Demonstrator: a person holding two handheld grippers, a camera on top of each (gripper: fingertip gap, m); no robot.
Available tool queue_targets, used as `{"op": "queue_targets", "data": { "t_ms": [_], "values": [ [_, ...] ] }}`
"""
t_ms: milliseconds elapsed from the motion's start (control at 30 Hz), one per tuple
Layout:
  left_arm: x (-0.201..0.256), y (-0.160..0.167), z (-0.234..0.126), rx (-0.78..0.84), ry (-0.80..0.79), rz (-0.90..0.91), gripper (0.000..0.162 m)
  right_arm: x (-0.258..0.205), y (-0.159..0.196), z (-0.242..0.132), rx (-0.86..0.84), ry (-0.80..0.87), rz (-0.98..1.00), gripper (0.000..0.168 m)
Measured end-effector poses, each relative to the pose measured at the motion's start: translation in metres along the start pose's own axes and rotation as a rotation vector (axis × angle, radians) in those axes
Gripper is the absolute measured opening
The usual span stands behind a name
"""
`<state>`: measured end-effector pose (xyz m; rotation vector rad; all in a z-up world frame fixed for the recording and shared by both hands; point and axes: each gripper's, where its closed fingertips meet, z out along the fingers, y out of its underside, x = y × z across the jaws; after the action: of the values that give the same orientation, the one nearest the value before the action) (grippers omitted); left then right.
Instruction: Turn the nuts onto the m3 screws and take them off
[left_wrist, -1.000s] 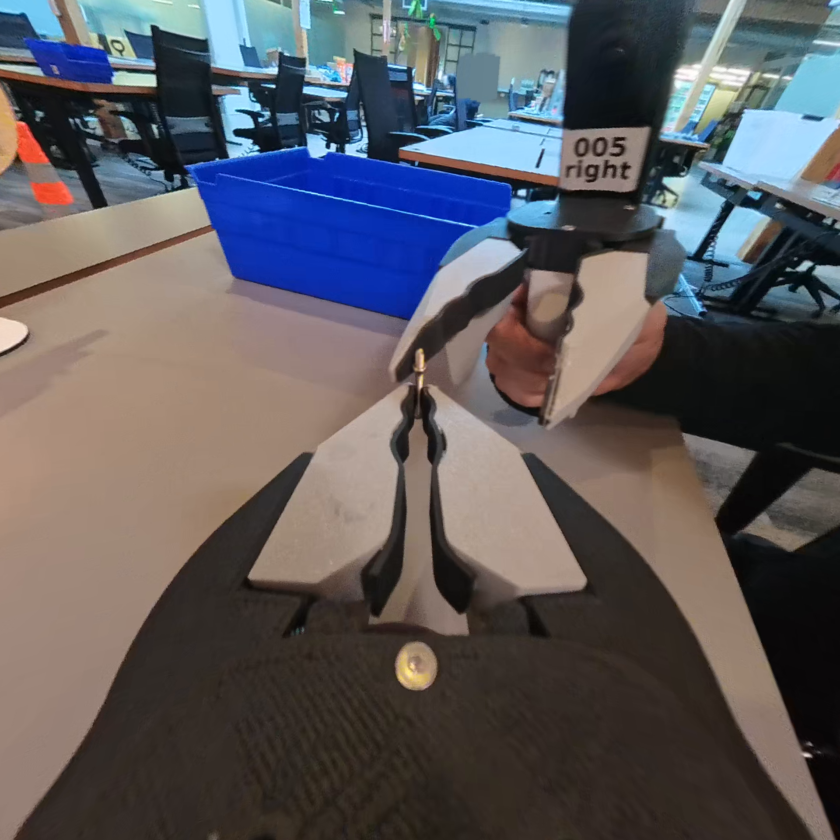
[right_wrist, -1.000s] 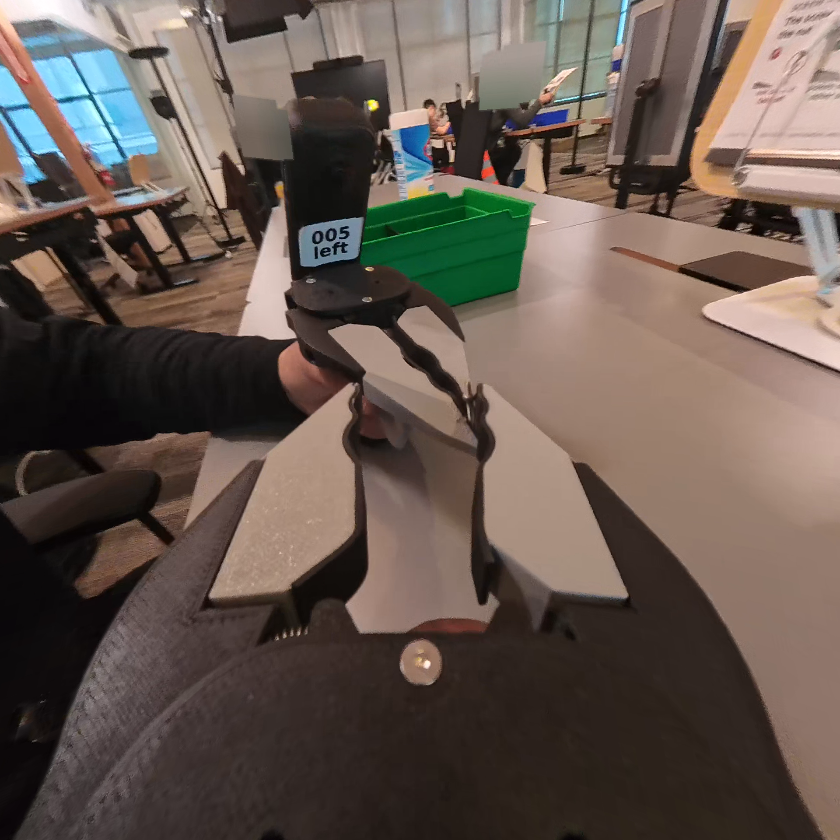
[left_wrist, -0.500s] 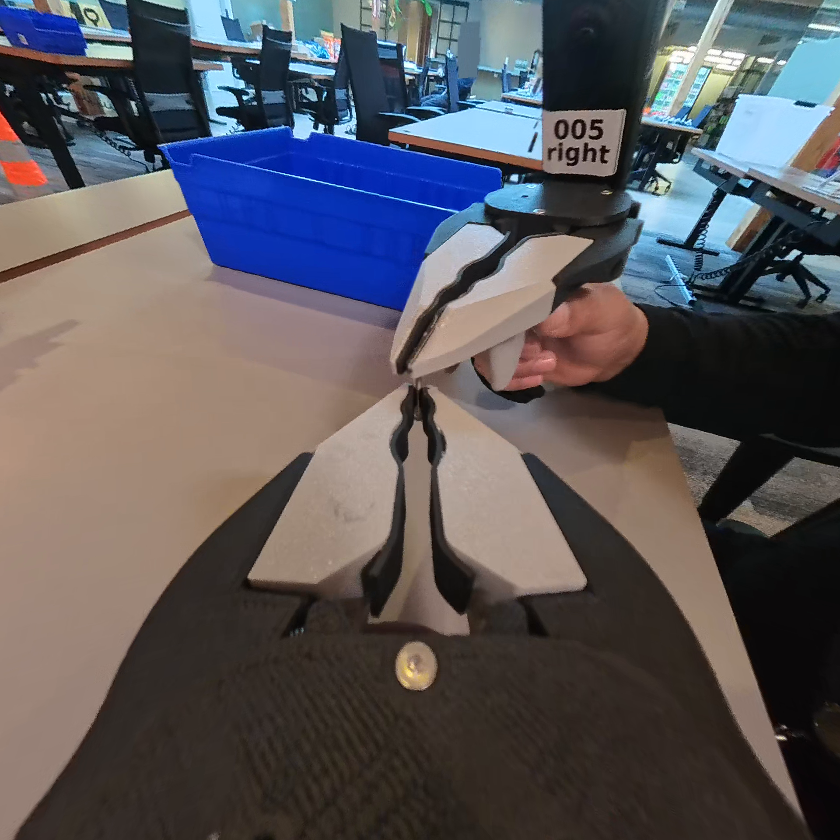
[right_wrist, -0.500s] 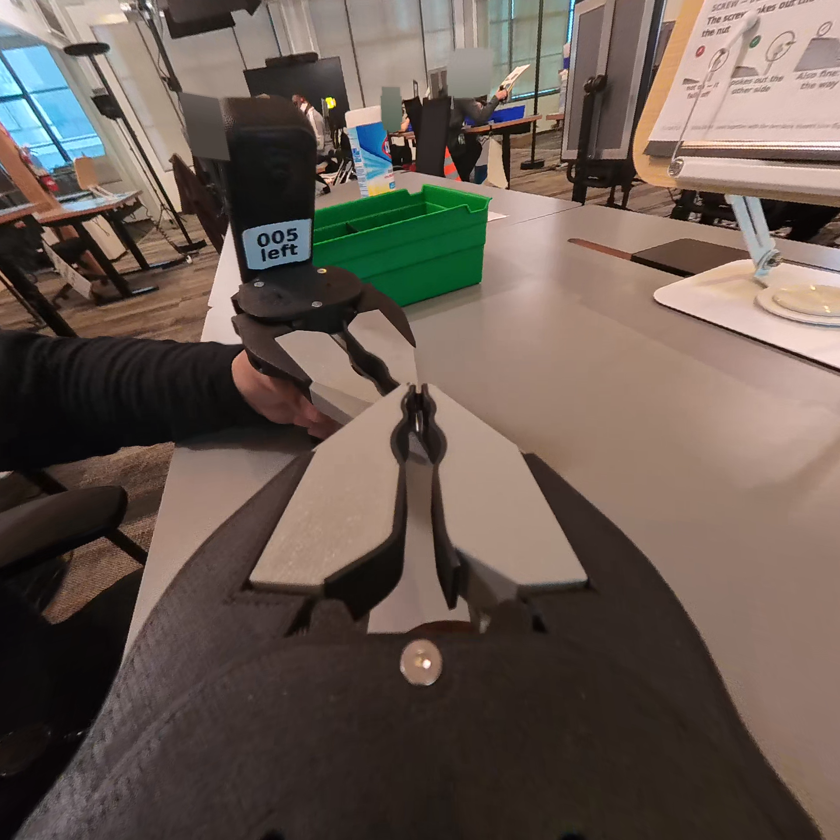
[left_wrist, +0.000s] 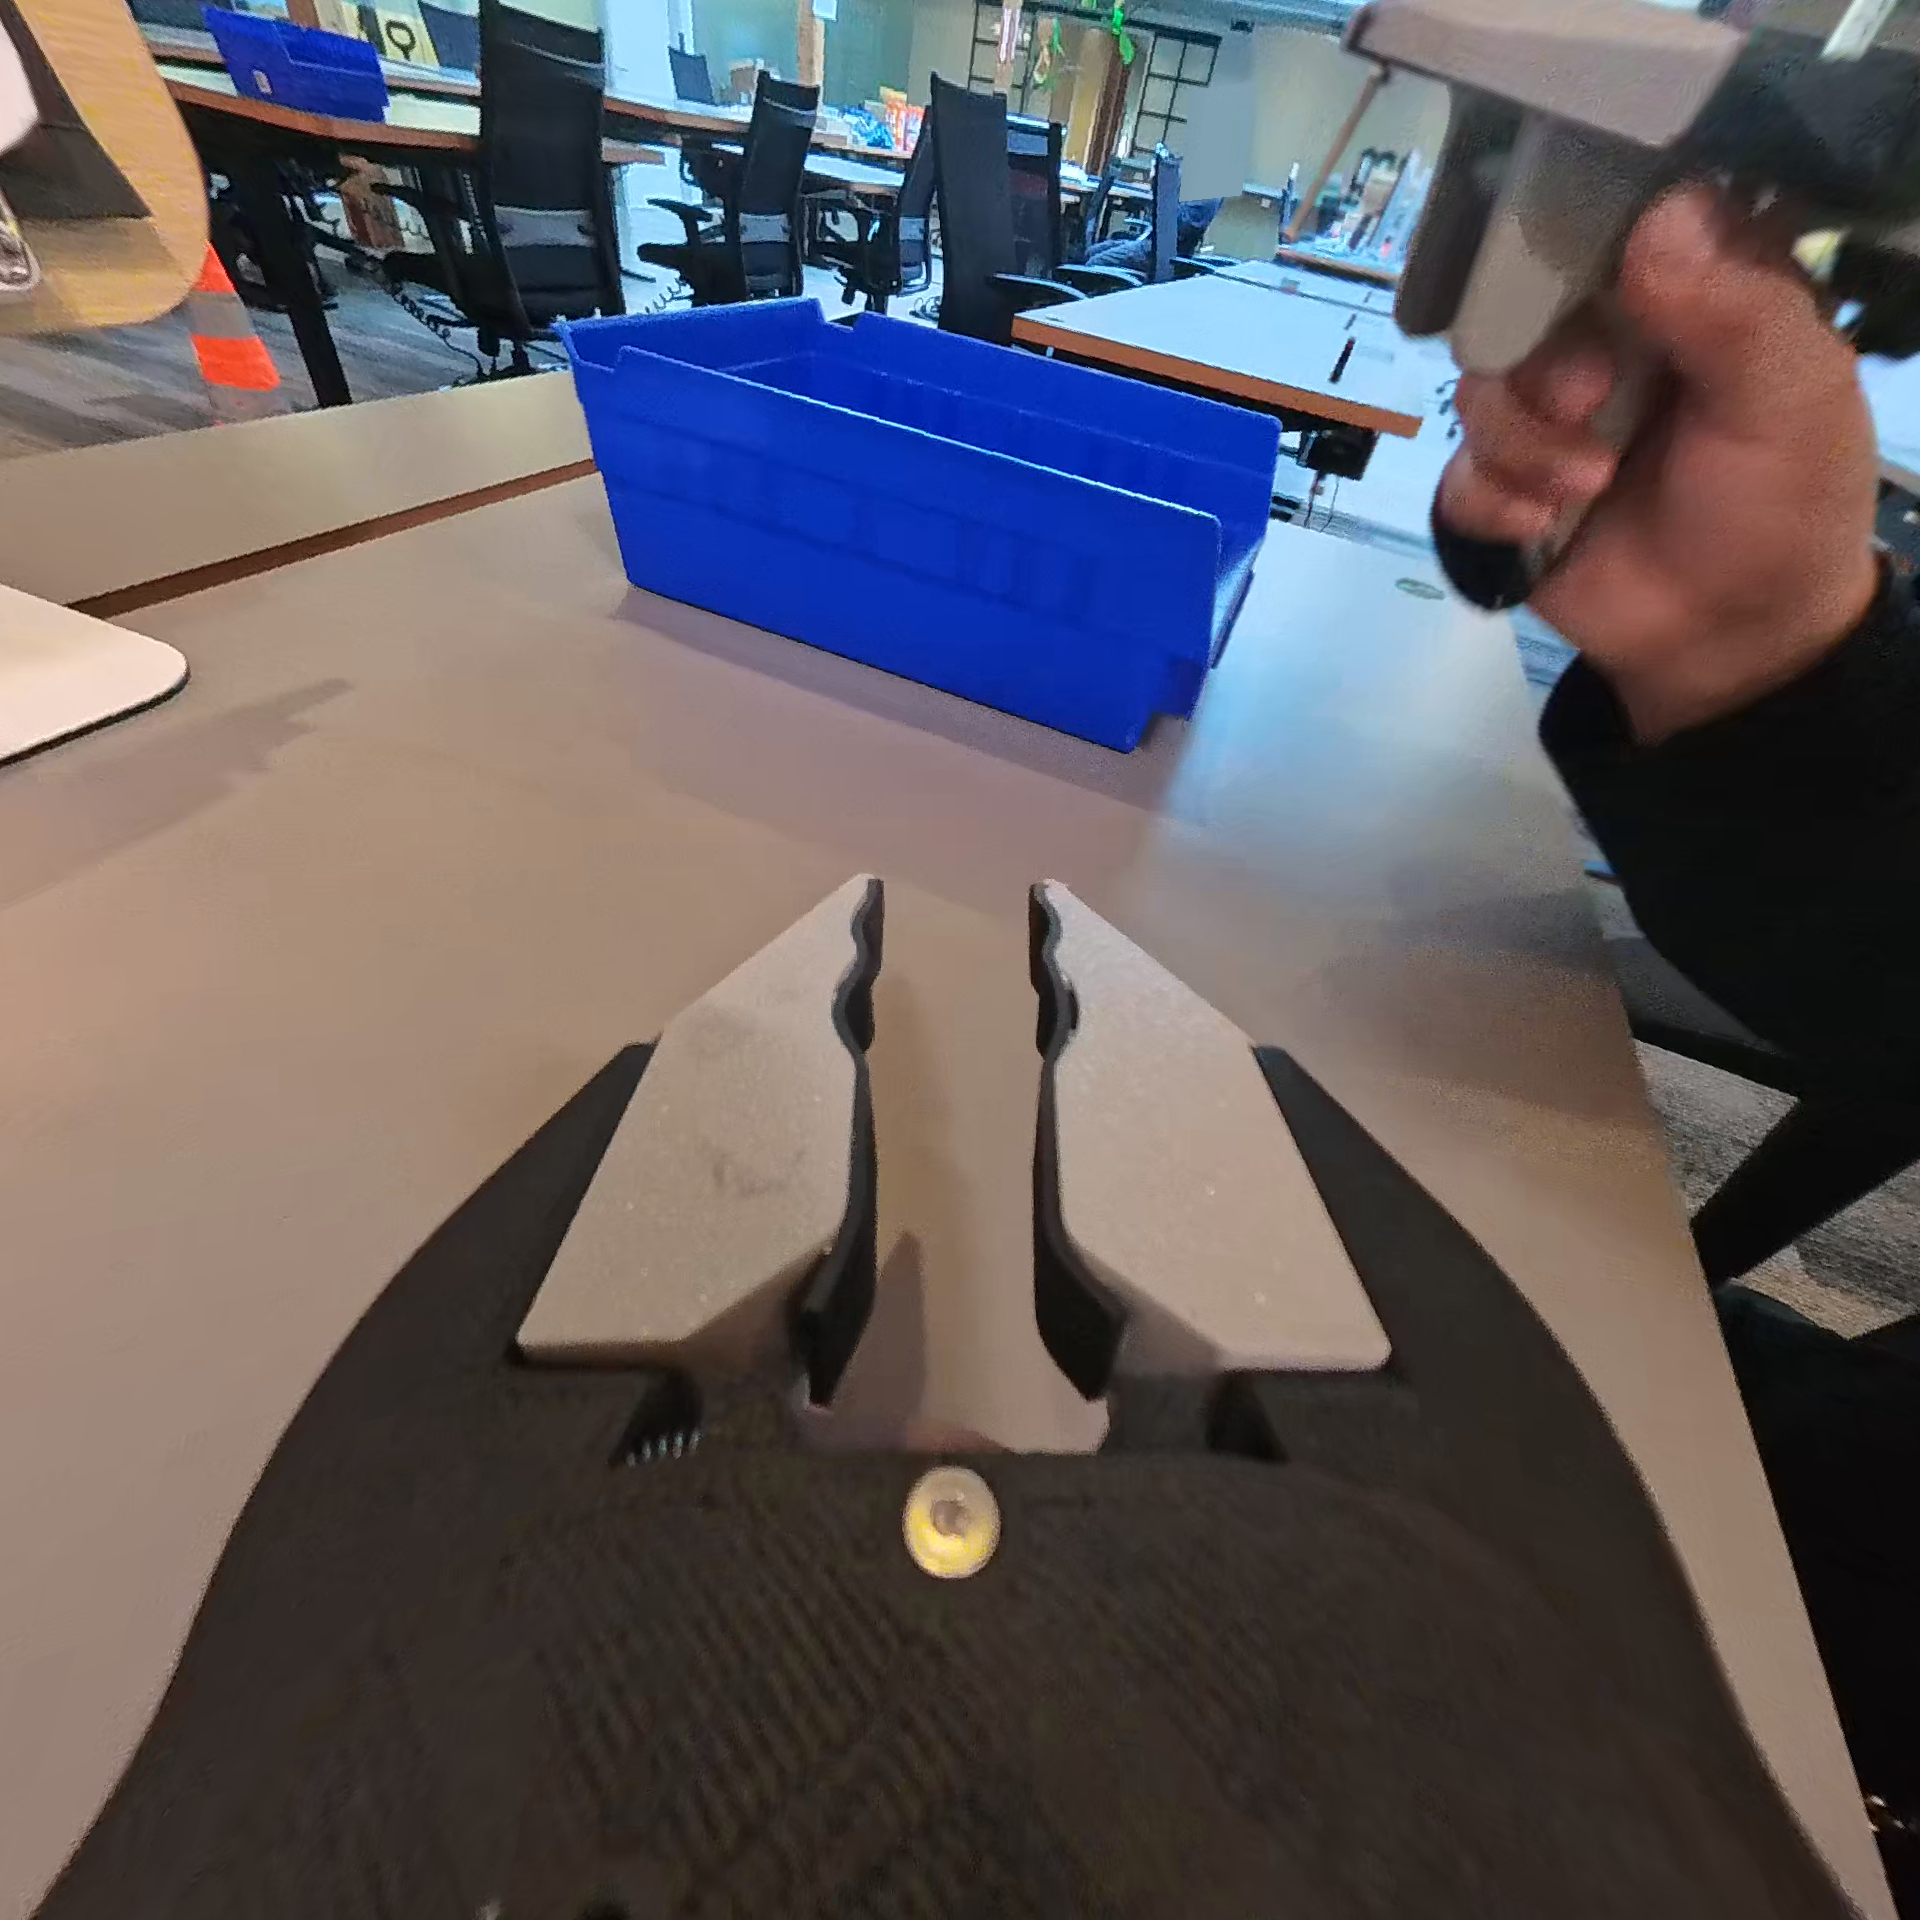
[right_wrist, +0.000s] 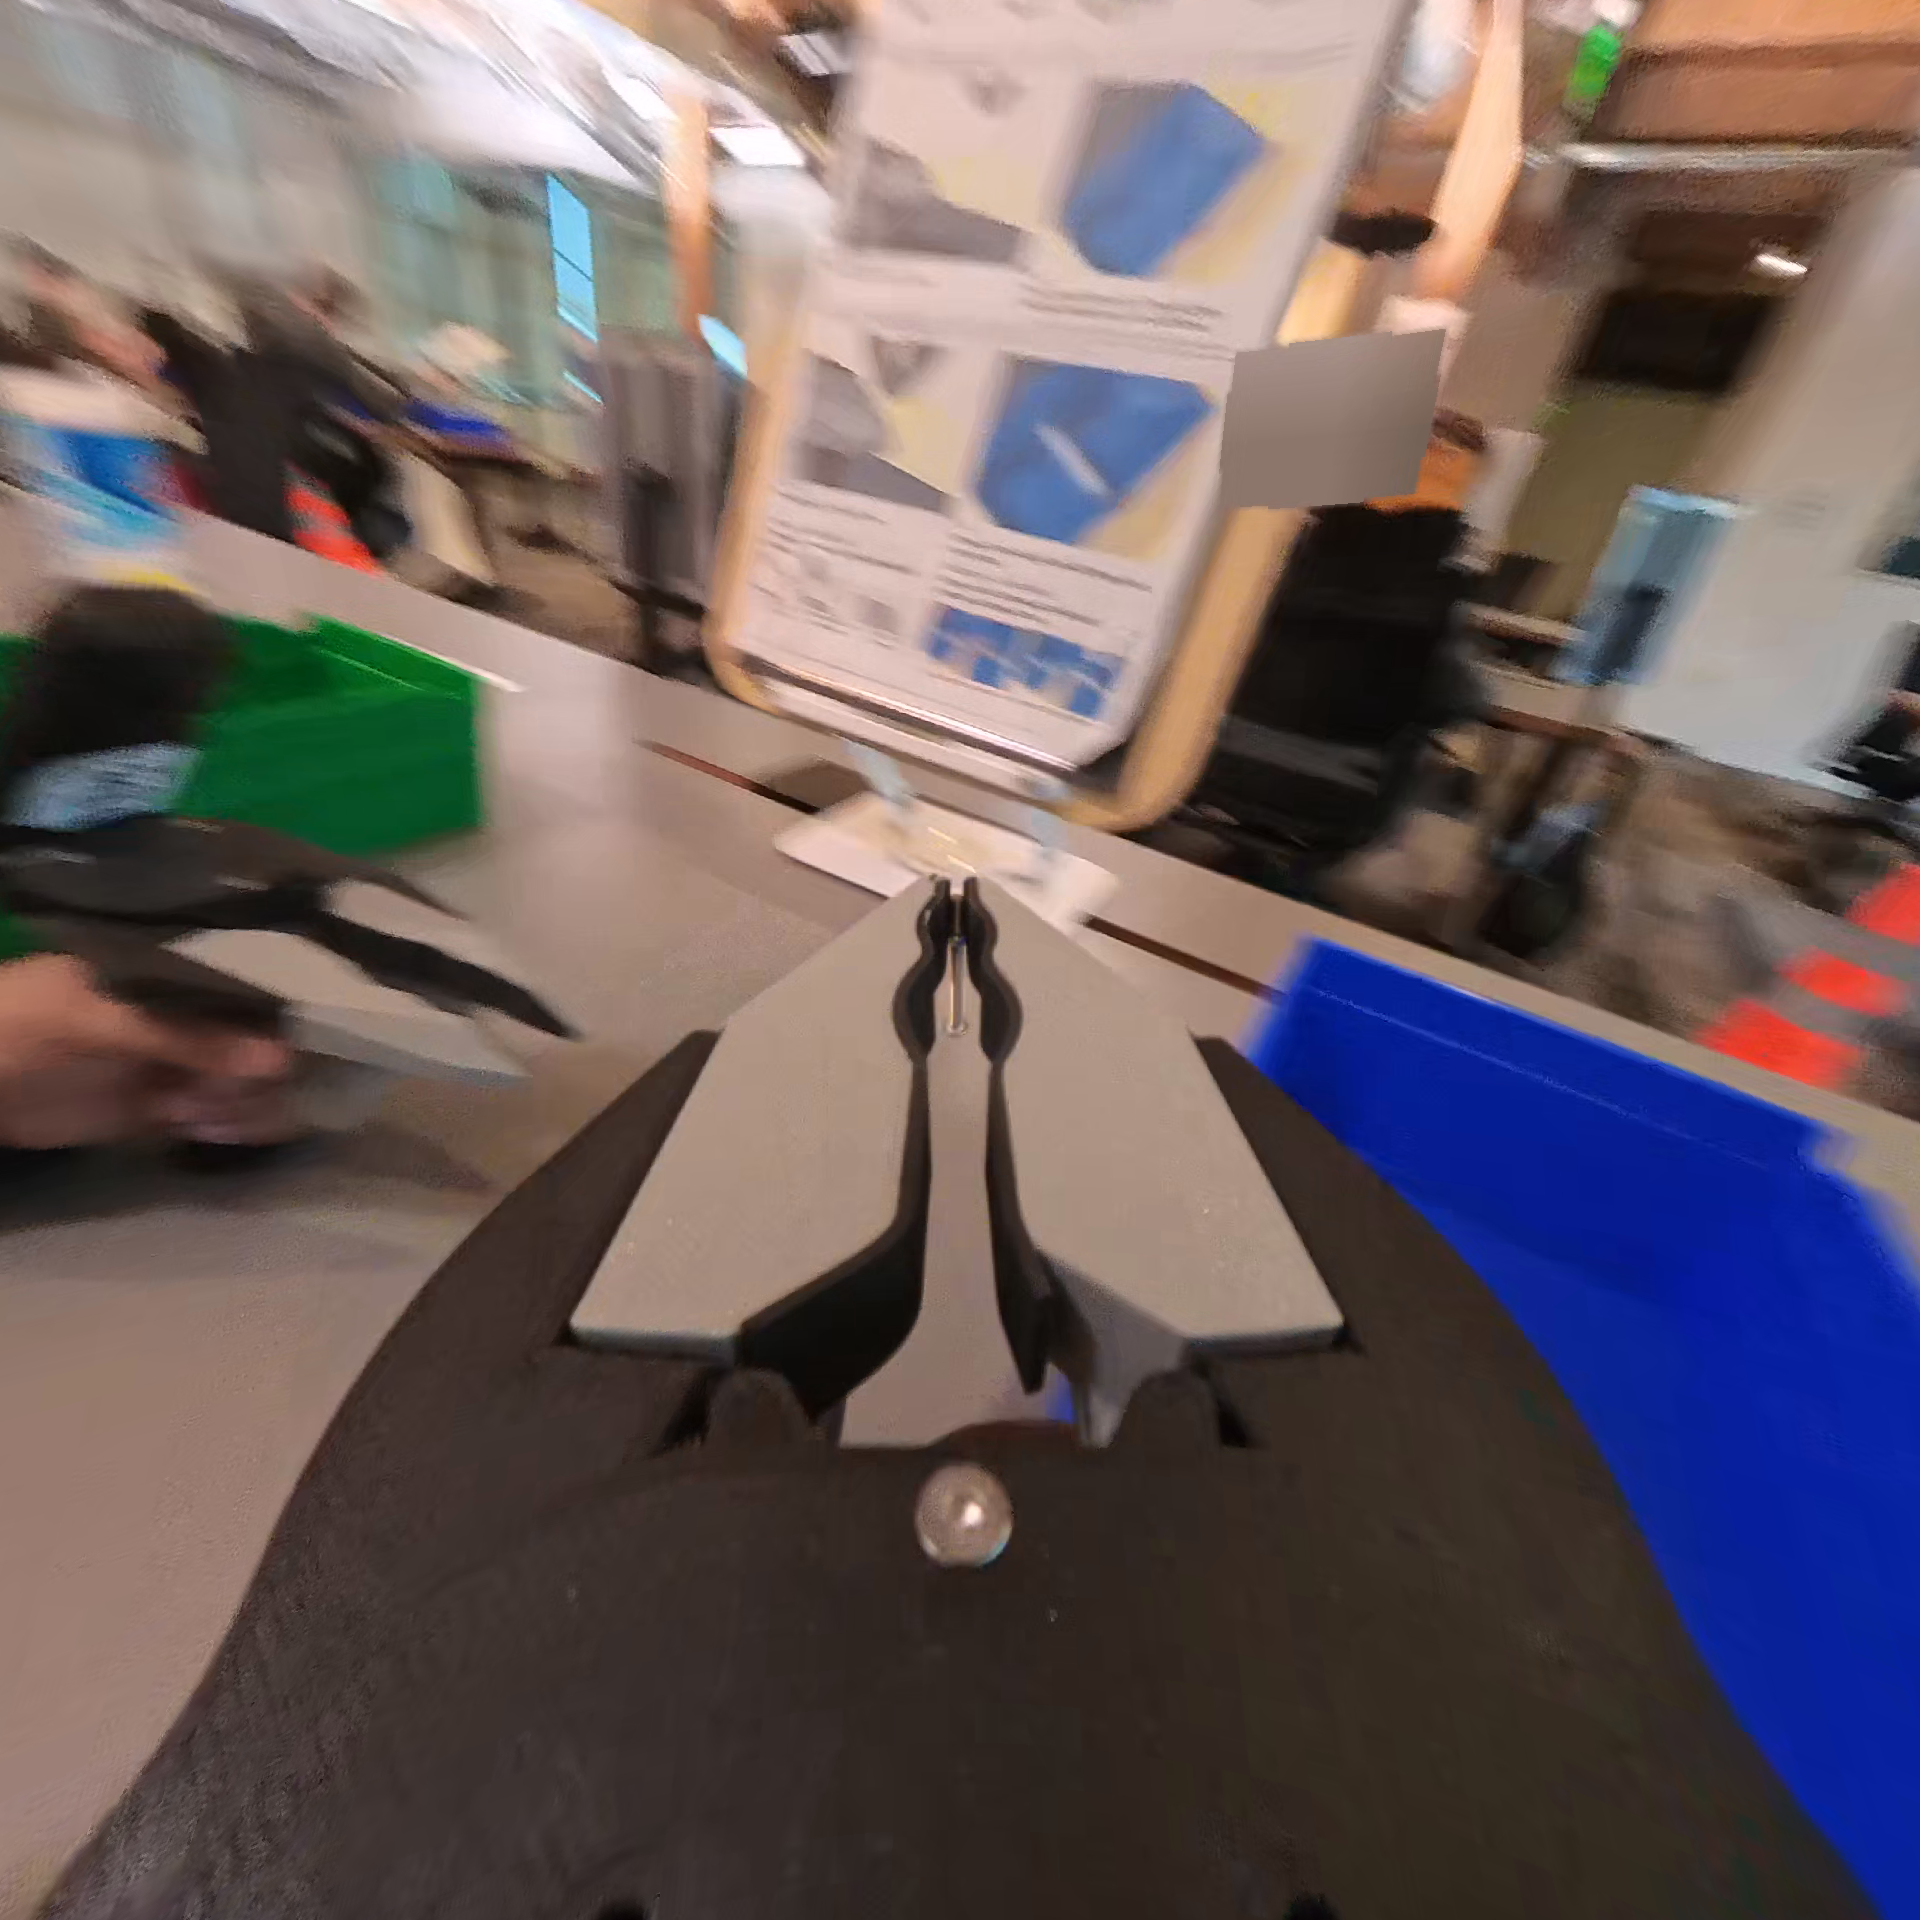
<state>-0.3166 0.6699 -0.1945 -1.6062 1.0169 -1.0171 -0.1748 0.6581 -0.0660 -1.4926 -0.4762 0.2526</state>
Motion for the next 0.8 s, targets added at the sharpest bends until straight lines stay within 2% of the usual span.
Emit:
{"op": "queue_targets", "data": {
  "t_ms": [67, 167, 267, 333, 400, 500, 633, 700, 800],
  "values": [
    [0.001, 0.000, 0.000, -0.001, 0.007, -0.006, 0.026, 0.045, 0.010, -0.013, -0.125, 0.128, -0.034, 0.000],
    [0.000, 0.001, 0.000, -0.013, -0.002, 0.004, 0.025, 0.078, 0.060, -0.015, -0.362, 0.138, 0.063, 0.003],
    [-0.003, 0.004, 0.001, -0.021, -0.012, 0.004, 0.025, 0.112, 0.086, -0.012, -0.432, 0.239, 0.069, 0.034],
    [-0.005, 0.002, -0.001, -0.011, -0.017, -0.005, 0.025, 0.125, 0.076, -0.014, -0.402, 0.295, 0.065, 0.047],
    [-0.008, 0.002, -0.003, -0.005, -0.029, -0.008, 0.025, 0.121, 0.044, -0.016, -0.283, 0.293, 0.045, 0.041],
    [-0.011, 0.001, -0.004, 0.000, -0.032, -0.023, 0.025, 0.087, 0.011, -0.011, -0.175, 0.191, 0.012, 0.035],
    [-0.011, 0.001, -0.004, -0.003, -0.025, -0.030, 0.025, 0.006, 0.012, 0.017, -0.201, -0.094, 0.052, 0.042],
    [-0.014, 0.000, -0.005, -0.003, -0.046, -0.015, 0.030, -0.046, 0.018, 0.038, -0.178, -0.248, 0.114, 0.045],
    [-0.026, -0.003, -0.010, 0.010, -0.105, 0.000, 0.035, -0.109, 0.063, 0.080, -0.302, -0.361, 0.108, 0.061]
  ]
}}
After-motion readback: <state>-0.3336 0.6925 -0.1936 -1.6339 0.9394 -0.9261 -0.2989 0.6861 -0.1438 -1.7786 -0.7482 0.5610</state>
